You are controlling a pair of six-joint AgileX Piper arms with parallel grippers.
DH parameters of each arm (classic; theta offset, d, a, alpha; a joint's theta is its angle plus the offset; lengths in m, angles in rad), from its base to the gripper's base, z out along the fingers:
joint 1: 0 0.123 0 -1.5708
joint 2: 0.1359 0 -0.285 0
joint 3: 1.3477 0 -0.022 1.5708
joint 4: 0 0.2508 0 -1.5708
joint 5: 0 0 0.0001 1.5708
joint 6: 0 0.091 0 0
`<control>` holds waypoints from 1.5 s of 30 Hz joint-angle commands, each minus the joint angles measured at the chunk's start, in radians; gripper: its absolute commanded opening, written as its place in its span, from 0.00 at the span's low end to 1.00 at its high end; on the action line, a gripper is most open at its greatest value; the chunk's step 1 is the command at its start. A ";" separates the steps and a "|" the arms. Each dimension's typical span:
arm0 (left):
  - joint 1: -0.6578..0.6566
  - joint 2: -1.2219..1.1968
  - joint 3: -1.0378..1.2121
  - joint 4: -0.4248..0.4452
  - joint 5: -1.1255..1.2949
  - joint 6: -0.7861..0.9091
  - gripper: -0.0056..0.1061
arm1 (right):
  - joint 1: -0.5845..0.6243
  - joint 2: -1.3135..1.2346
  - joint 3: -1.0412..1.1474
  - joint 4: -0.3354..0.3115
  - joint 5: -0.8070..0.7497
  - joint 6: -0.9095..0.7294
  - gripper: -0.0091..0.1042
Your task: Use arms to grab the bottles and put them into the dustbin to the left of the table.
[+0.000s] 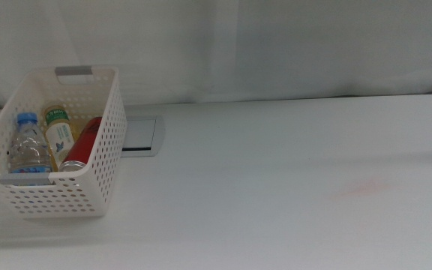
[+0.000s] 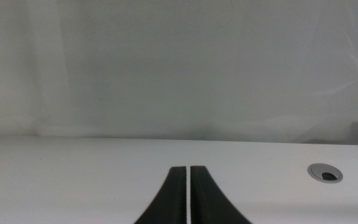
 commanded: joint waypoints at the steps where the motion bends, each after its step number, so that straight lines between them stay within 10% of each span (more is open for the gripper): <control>1: -0.003 -0.113 0.118 -0.008 -0.014 0.001 0.88 | -0.007 -0.003 0.004 -0.016 -0.012 -0.007 0.06; 17: -0.003 -0.514 0.860 -0.223 -0.305 -0.020 0.88 | -0.007 -0.003 0.011 -0.016 0.022 -0.007 0.06; 45: -0.003 -0.514 0.968 -0.201 -0.381 0.052 0.88 | -0.007 -0.003 0.163 -0.001 -0.085 0.005 0.06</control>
